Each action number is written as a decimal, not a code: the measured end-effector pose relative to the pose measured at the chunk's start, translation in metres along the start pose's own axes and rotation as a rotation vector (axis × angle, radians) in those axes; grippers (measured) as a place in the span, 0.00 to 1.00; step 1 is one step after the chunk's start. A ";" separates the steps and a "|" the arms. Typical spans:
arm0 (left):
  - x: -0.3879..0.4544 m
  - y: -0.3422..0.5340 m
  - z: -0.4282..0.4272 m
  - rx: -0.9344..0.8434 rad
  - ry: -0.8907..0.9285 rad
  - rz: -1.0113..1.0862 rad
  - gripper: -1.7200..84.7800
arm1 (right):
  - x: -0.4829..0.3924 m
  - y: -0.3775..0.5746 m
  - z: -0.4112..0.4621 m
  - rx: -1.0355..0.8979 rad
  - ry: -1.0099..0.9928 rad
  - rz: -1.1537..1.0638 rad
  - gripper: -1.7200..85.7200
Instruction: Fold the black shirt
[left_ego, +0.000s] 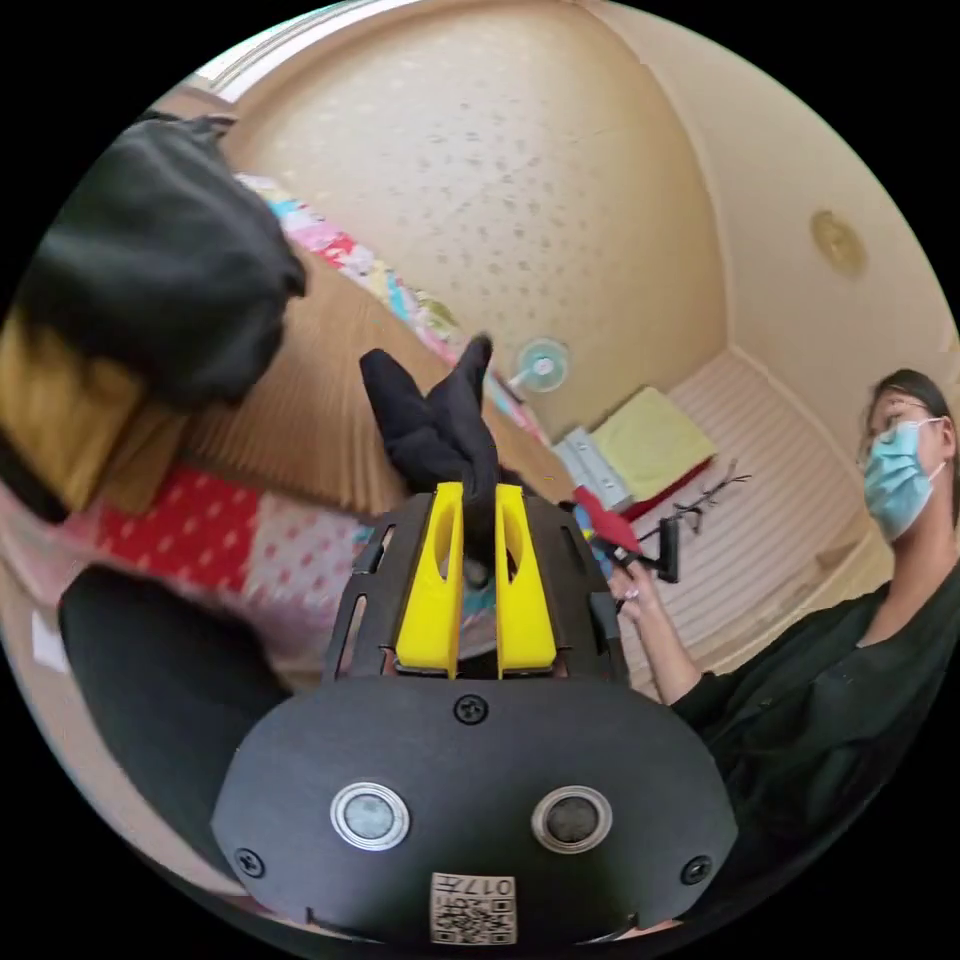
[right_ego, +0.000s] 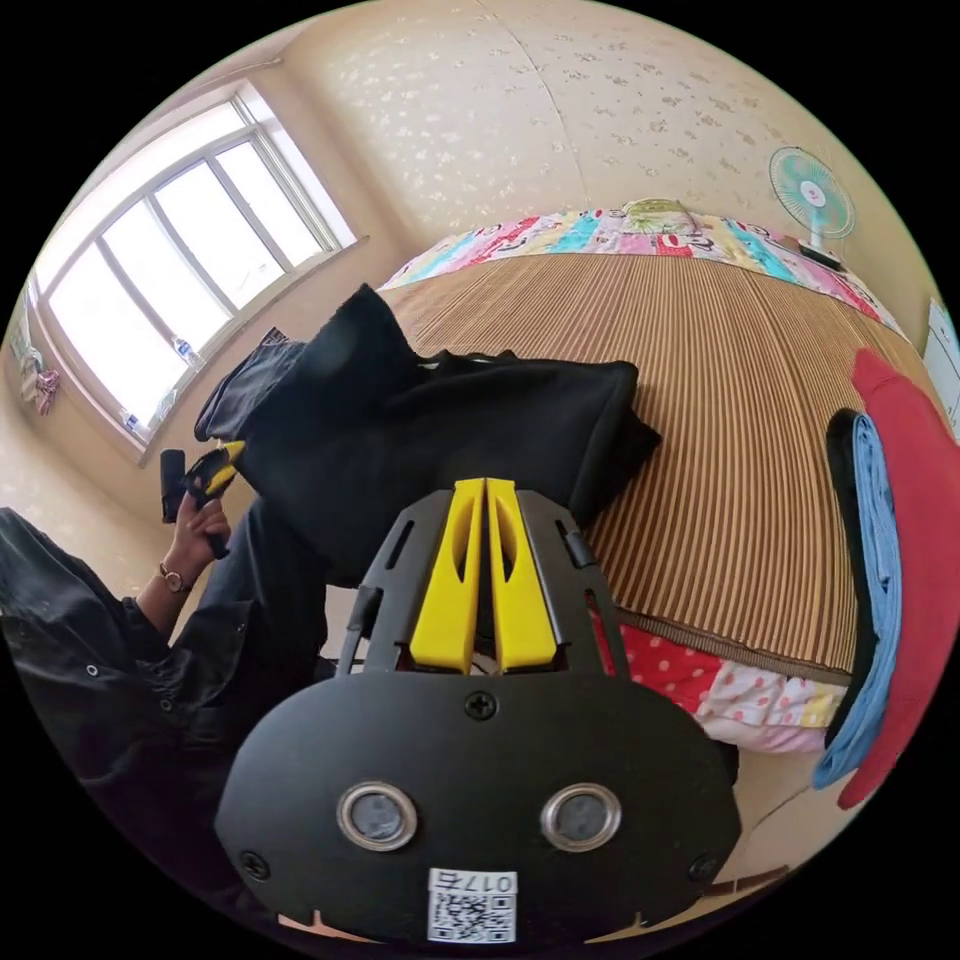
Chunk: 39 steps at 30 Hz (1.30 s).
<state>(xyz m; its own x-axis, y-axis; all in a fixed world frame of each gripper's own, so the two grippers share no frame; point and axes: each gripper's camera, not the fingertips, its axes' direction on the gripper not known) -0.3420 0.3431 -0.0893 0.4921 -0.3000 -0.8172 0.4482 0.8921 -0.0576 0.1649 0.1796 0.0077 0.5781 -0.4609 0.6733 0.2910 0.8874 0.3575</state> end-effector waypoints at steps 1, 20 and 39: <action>-0.002 0.004 0.002 -0.020 -0.011 -0.021 0.08 | -0.005 -0.010 0.007 -0.006 -0.005 -0.018 0.04; -0.018 -0.001 0.008 -0.024 0.059 -0.074 0.08 | -0.079 -0.195 0.175 -0.094 0.162 -0.085 0.07; -0.023 -0.007 0.001 0.033 0.132 -0.083 0.08 | -0.046 -0.061 0.101 -0.083 0.339 0.103 0.07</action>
<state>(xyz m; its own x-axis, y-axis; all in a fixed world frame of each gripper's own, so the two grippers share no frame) -0.3557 0.3437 -0.0699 0.3506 -0.3230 -0.8791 0.5084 0.8540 -0.1110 0.0438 0.1455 0.0206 0.8236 -0.3516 0.4450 0.2711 0.9333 0.2355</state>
